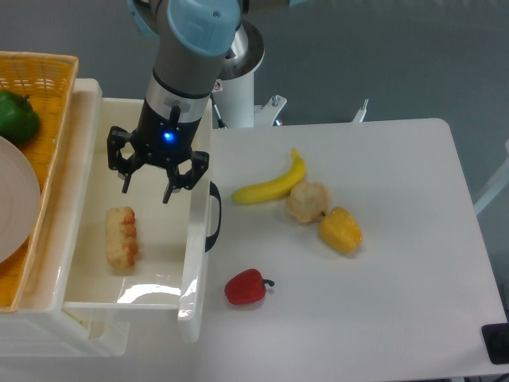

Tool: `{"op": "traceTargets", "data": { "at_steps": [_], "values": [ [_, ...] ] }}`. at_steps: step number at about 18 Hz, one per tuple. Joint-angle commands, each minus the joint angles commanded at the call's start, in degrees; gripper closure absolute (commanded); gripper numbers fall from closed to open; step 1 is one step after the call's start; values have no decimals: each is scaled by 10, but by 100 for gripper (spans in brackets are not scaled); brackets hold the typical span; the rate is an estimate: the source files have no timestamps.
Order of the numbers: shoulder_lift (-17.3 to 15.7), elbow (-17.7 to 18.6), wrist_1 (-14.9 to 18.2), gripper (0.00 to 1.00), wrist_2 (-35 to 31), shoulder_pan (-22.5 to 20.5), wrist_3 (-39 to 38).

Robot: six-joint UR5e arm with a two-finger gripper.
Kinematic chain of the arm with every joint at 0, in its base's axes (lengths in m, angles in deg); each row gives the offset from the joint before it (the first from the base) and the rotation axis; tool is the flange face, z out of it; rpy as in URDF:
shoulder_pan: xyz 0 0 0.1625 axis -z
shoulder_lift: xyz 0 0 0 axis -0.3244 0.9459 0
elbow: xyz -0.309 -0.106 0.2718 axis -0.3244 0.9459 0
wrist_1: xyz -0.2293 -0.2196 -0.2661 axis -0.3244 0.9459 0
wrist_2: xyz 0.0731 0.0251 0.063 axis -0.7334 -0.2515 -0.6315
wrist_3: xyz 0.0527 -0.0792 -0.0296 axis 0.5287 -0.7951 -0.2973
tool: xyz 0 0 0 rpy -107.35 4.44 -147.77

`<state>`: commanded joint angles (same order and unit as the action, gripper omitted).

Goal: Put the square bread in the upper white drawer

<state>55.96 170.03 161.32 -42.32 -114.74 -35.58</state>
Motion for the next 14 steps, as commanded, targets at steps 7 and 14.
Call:
{"op": "traceTargets", "data": {
  "at_steps": [7,14],
  "values": [
    [-6,3,1,0,2,-72,37],
    [-2,5,-13,0,-40,-130,135]
  ]
}}
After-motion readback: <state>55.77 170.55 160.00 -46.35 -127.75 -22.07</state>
